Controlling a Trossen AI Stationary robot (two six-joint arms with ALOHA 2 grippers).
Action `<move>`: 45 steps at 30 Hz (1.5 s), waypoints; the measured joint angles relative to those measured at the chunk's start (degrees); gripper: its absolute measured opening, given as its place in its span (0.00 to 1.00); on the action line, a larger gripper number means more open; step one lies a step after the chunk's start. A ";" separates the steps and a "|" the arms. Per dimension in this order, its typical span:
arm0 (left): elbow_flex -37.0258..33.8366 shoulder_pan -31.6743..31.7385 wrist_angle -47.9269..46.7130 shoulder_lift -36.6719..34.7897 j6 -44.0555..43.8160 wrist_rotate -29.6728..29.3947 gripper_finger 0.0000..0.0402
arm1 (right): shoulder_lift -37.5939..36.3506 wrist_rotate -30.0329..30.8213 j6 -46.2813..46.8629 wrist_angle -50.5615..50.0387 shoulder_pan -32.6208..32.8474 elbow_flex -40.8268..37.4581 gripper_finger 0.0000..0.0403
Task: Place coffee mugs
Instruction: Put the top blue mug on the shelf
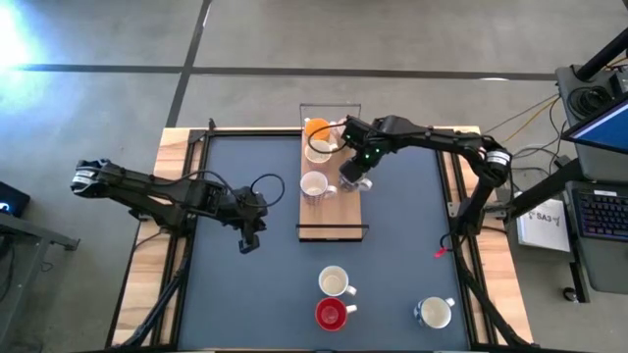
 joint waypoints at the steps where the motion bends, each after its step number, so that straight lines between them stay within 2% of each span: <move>1: 0.00 0.00 -0.01 0.00 -0.18 0.08 0.07 | 0.07 -0.01 0.00 0.06 -0.25 0.04 0.07; 30: -0.11 0.00 -0.17 0.02 -0.42 0.40 0.07 | 0.03 0.16 -2.89 5.61 -1.84 -0.07 0.07; 45: -0.29 0.00 -0.31 0.02 -0.42 0.33 0.07 | -0.08 -0.39 -2.93 4.28 -1.84 -0.07 0.07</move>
